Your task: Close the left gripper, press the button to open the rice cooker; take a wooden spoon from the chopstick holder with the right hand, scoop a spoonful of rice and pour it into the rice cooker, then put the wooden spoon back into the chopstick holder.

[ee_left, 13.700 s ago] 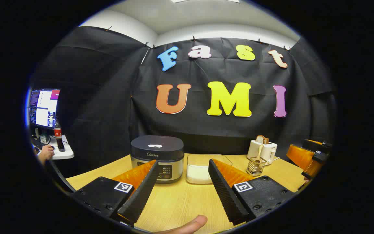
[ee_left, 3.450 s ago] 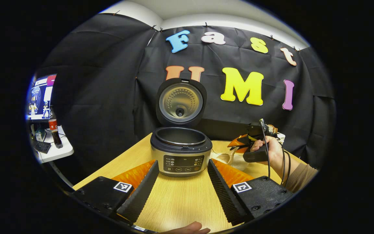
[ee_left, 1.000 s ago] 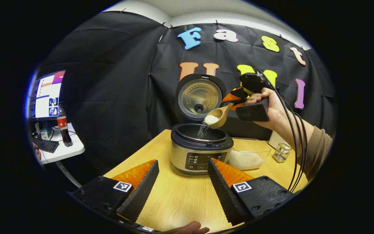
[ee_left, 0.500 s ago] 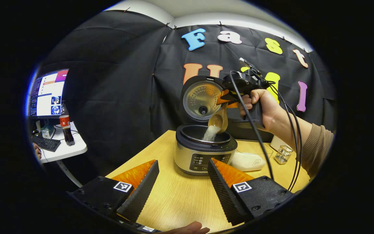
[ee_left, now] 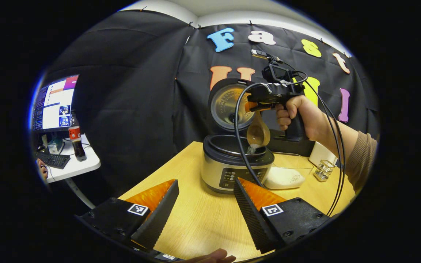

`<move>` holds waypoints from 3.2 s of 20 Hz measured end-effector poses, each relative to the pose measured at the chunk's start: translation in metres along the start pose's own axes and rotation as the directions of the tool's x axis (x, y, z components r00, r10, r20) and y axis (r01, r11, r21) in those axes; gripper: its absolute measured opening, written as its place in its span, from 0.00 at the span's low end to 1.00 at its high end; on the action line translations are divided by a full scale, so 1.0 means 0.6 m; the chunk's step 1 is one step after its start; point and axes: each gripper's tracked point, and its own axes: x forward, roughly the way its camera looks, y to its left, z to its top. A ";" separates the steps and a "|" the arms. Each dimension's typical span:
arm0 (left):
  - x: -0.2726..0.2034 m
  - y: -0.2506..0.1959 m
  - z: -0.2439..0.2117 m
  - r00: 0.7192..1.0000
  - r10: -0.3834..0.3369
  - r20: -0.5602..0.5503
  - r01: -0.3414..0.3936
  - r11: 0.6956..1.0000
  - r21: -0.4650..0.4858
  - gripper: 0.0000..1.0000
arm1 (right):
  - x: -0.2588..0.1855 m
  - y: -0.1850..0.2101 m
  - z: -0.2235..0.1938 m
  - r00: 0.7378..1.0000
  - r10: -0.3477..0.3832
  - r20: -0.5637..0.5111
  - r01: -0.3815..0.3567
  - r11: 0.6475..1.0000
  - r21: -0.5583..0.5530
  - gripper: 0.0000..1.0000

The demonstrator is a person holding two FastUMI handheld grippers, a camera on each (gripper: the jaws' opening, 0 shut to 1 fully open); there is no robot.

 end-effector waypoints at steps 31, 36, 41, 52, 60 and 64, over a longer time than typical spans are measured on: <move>0.001 -0.109 0.007 0.998 -0.040 0.054 0.037 0.998 0.053 0.97 | -0.220 -0.665 -0.197 0.882 -0.472 -0.003 0.470 0.877 0.097 0.13; -0.001 -0.130 0.015 0.995 -0.038 0.088 0.030 0.996 0.086 0.96 | -0.214 -0.732 -0.285 0.866 -0.494 -0.071 0.499 0.855 0.142 0.13; -0.010 -0.146 0.030 0.992 -0.022 0.127 0.005 0.991 0.136 0.96 | -0.208 -0.759 -0.334 0.876 -0.475 -0.081 0.482 0.853 0.200 0.14; 0.003 -0.186 0.133 0.981 -0.010 0.192 -0.018 0.989 0.145 0.96 | -0.265 -0.784 -0.324 0.887 -0.461 0.032 0.439 0.861 0.255 0.56; 0.046 -0.208 0.258 0.973 -0.039 0.228 0.003 0.987 0.158 0.96 | -0.346 -0.753 -0.308 0.903 -0.415 0.113 0.382 0.894 0.234 0.94; 0.076 -0.199 0.327 0.969 -0.040 0.245 0.000 0.987 0.158 0.96 | -0.391 -0.740 -0.318 0.920 -0.378 0.104 0.337 0.898 0.283 0.94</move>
